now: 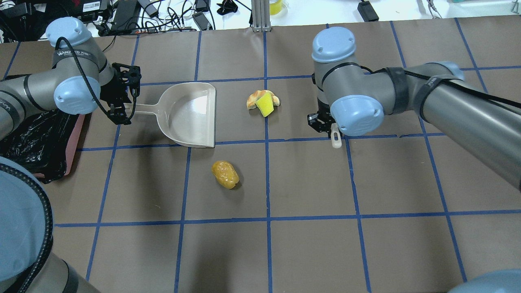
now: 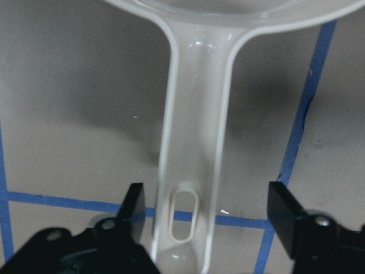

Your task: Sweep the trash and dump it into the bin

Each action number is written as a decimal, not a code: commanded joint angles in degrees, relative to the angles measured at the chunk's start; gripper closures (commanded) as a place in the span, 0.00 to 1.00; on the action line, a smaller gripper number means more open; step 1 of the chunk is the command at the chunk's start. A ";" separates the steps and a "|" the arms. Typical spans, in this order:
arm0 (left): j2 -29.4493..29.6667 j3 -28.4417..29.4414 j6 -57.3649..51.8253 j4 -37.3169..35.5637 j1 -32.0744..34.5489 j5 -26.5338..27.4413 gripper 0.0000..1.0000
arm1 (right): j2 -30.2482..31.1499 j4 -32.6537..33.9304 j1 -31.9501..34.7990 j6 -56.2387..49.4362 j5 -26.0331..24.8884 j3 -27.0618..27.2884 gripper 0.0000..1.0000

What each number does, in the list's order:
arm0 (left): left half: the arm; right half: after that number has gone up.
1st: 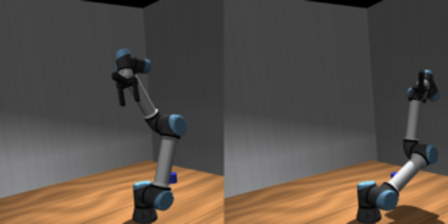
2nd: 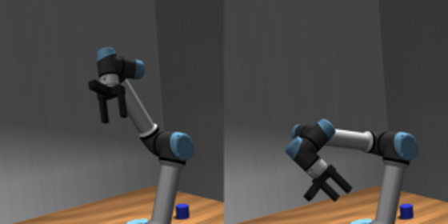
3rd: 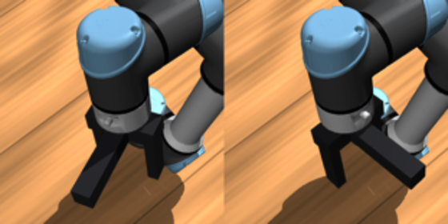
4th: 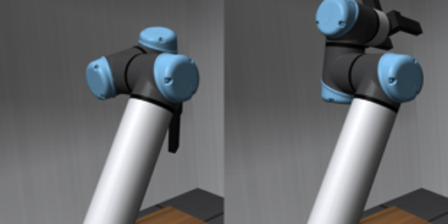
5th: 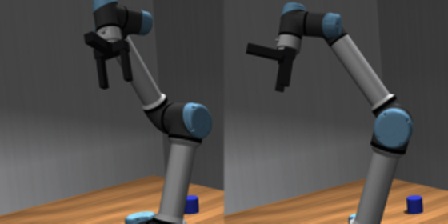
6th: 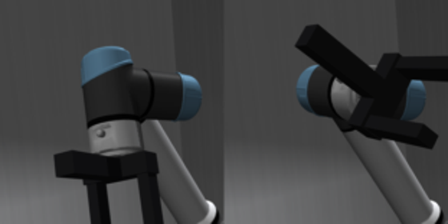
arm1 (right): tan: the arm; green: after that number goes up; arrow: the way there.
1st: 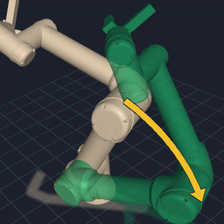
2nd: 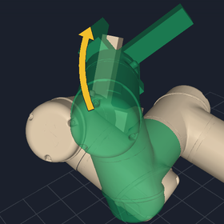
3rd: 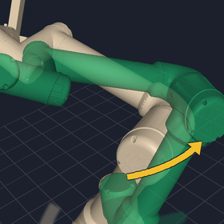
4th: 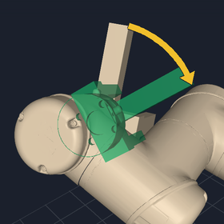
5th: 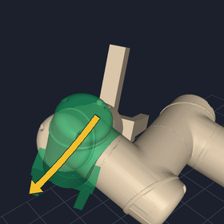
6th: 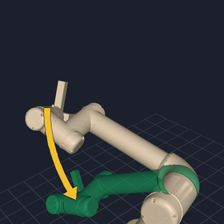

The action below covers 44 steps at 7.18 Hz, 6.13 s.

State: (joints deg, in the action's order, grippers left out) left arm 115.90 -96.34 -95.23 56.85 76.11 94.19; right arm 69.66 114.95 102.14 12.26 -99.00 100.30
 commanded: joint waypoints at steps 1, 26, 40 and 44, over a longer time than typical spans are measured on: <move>-0.06 -0.25 0.13 -0.34 0.00 -0.06 0.89 | -4.95 -0.08 5.60 5.30 2.32 -4.31 0.92; -9.44 -9.80 -9.45 0.01 -1.76 0.82 1.00 | 4.31 -5.36 7.48 11.41 19.39 -6.83 0.93; -18.08 -24.16 -8.75 -6.67 -1.85 3.72 1.00 | 8.65 -5.26 3.25 5.41 18.67 -0.72 0.93; -17.99 -24.16 -8.57 -6.67 -1.85 3.72 1.00 | 8.65 -5.26 3.25 5.41 18.76 -0.72 0.93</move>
State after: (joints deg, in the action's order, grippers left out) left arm 97.91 -120.48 -103.83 50.18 74.27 97.91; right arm 78.31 109.69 105.38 17.69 -80.25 99.58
